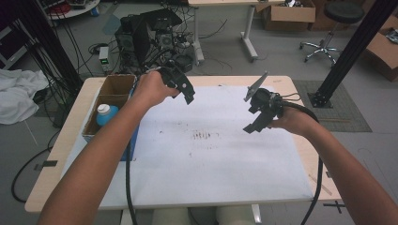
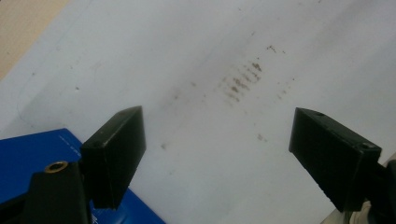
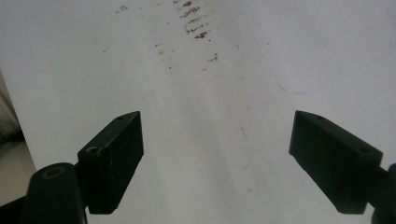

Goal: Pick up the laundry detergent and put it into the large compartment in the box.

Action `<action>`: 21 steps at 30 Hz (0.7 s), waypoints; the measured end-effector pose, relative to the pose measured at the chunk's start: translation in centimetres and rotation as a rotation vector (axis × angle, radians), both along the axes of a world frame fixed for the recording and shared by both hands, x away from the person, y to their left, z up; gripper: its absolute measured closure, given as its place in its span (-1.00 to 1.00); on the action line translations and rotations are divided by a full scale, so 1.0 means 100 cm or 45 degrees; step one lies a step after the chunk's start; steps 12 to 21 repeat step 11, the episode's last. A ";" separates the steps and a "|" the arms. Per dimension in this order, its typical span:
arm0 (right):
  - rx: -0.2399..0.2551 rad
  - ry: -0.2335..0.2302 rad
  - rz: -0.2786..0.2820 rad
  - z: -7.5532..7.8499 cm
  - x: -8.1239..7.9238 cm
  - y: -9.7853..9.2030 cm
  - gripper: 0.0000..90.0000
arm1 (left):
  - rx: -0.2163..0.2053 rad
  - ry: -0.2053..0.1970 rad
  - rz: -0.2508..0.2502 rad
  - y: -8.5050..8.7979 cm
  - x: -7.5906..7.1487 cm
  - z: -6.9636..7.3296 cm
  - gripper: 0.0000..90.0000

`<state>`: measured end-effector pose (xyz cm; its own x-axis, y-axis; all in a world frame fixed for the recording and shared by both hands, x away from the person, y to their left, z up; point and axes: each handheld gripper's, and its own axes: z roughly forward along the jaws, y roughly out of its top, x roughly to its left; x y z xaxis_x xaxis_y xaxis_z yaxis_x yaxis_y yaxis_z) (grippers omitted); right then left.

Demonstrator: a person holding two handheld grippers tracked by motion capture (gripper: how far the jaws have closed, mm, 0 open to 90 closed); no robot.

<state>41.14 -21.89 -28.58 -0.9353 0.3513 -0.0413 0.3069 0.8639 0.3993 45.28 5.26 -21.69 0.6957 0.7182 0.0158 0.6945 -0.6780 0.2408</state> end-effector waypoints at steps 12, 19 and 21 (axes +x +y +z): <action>0.003 -0.001 -0.006 0.000 -0.002 -0.001 -0.61 | 0.005 -0.007 -0.007 -0.001 -0.002 -0.001 -0.57; 0.003 -0.001 -0.006 0.000 -0.002 -0.001 -0.61 | 0.005 -0.007 -0.007 -0.001 -0.002 -0.001 -0.57; 0.003 -0.001 -0.006 0.000 -0.002 -0.001 -0.61 | 0.005 -0.007 -0.007 -0.001 -0.002 -0.001 -0.57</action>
